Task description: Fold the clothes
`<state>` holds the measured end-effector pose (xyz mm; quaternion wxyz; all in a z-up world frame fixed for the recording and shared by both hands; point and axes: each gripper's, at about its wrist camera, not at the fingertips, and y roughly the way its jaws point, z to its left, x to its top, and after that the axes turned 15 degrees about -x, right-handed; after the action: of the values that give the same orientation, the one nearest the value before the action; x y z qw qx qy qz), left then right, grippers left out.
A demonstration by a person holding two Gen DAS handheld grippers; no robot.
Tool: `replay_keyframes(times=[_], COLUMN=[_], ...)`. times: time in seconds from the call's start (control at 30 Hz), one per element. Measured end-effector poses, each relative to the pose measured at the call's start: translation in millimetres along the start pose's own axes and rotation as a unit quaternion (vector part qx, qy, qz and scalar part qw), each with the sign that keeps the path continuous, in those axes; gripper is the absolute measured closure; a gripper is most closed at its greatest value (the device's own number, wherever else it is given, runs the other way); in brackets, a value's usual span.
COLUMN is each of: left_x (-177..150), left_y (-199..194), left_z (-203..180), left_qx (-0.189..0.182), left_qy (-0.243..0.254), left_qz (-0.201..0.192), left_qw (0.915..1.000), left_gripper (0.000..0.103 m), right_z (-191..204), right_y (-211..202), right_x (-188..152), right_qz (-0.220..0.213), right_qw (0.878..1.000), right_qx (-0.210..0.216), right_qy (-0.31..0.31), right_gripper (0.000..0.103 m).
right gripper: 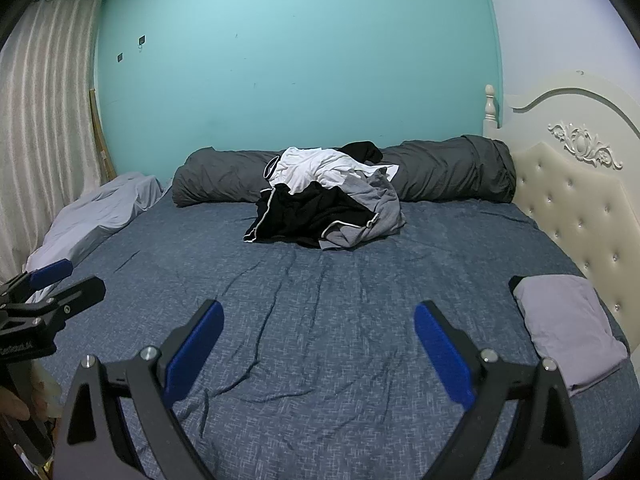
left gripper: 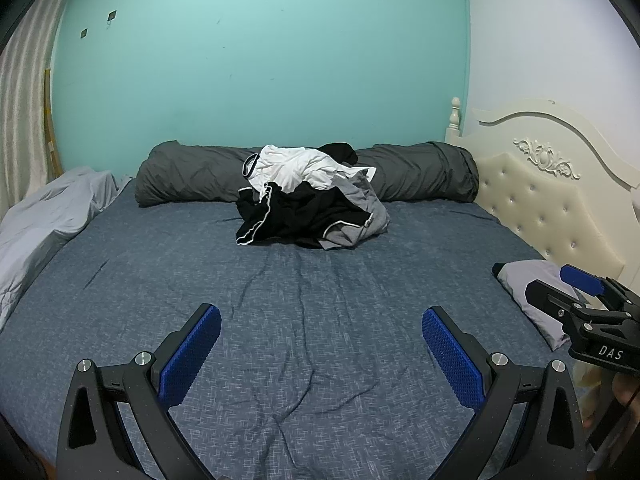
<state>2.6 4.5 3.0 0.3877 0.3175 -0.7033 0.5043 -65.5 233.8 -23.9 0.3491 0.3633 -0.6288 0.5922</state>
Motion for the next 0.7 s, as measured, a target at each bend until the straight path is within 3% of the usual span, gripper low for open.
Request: replay_keyframes(times=[0.7], left_x=[1.5], left_y=[0.7], left_z=[-1.8], left_qx=[-0.001], left_qy=[0.001], left_qz=[0.001], left_qw=[1.0000], left_gripper=[0.000], right_z=[-4.4], right_y=[0.1], right_x=[1.6], right_qz=[0.001], right_qw=[1.000], right_qx=[-0.002], right_qy=[0.002], right_gripper=[0.006])
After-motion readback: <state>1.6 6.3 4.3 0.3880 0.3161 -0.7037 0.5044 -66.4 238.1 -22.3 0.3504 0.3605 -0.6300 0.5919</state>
